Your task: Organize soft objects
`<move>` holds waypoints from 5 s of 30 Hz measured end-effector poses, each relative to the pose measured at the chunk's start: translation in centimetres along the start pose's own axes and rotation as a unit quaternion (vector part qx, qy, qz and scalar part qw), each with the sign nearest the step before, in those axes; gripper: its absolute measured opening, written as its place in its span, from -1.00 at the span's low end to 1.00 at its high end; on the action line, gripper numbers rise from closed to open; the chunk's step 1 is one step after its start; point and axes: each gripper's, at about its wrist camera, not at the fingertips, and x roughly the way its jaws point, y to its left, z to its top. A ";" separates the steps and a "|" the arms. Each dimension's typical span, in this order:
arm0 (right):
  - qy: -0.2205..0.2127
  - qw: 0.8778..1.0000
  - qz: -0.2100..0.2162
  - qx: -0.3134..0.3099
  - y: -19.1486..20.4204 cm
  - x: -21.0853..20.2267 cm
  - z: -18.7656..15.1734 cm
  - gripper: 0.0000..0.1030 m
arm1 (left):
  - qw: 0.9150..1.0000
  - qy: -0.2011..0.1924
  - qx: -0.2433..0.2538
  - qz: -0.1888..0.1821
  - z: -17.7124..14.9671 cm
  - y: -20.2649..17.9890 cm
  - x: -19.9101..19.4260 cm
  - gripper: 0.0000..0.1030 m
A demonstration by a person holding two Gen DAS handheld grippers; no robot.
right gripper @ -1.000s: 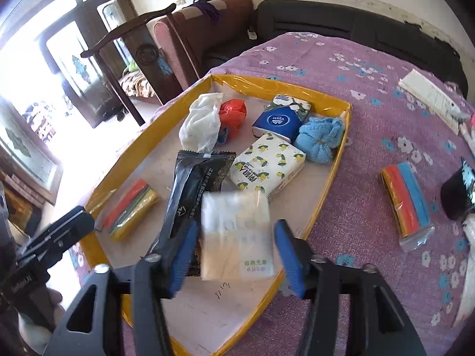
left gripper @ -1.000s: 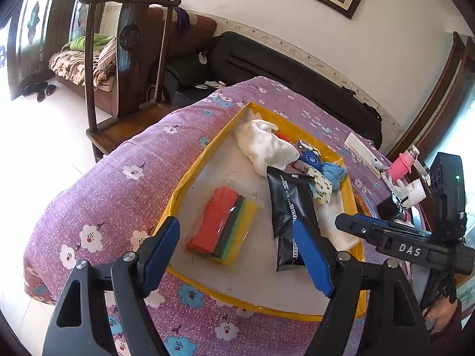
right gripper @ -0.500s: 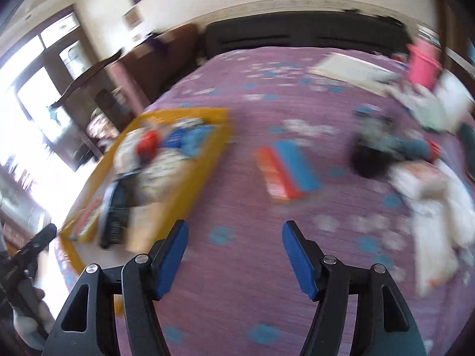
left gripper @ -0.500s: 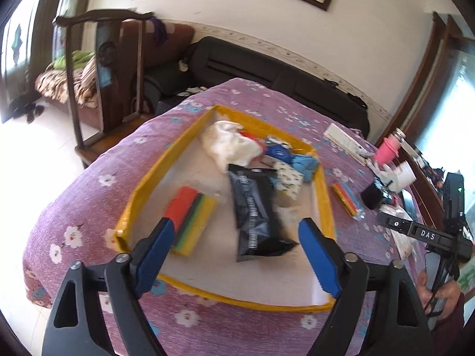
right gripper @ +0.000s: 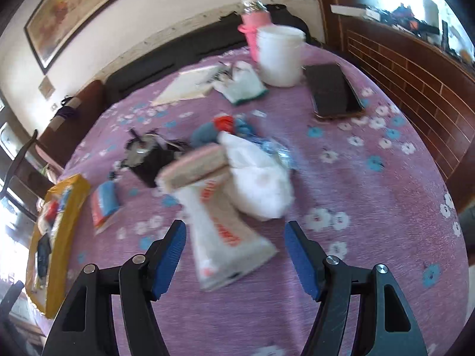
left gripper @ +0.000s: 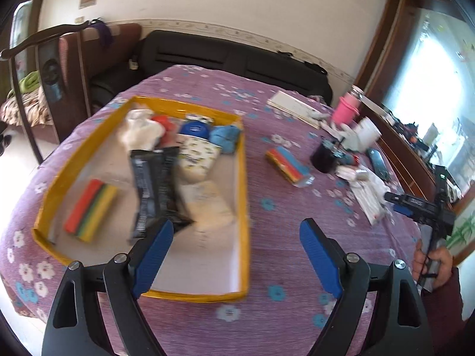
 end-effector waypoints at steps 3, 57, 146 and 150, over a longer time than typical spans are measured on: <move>0.024 1.000 0.012 0.010 -0.1 2.4 0.0 0.41 | 1.000 0.011 0.013 -0.011 -0.3 -1.8 0.7 0.68; -0.040 0.992 -0.037 -0.112 0.6 5.9 4.4 0.17 | 0.966 0.114 0.230 -0.013 1.7 -18.4 17.9 0.67; 0.006 0.962 0.198 -0.185 22.7 -3.4 -5.3 -0.66 | 0.992 -0.050 -0.108 0.040 3.6 13.3 -2.4 -0.18; 0.036 0.947 0.234 -0.216 26.4 -2.7 -7.0 -0.65 | 0.993 -0.032 -0.102 0.041 5.1 13.9 -0.7 -0.18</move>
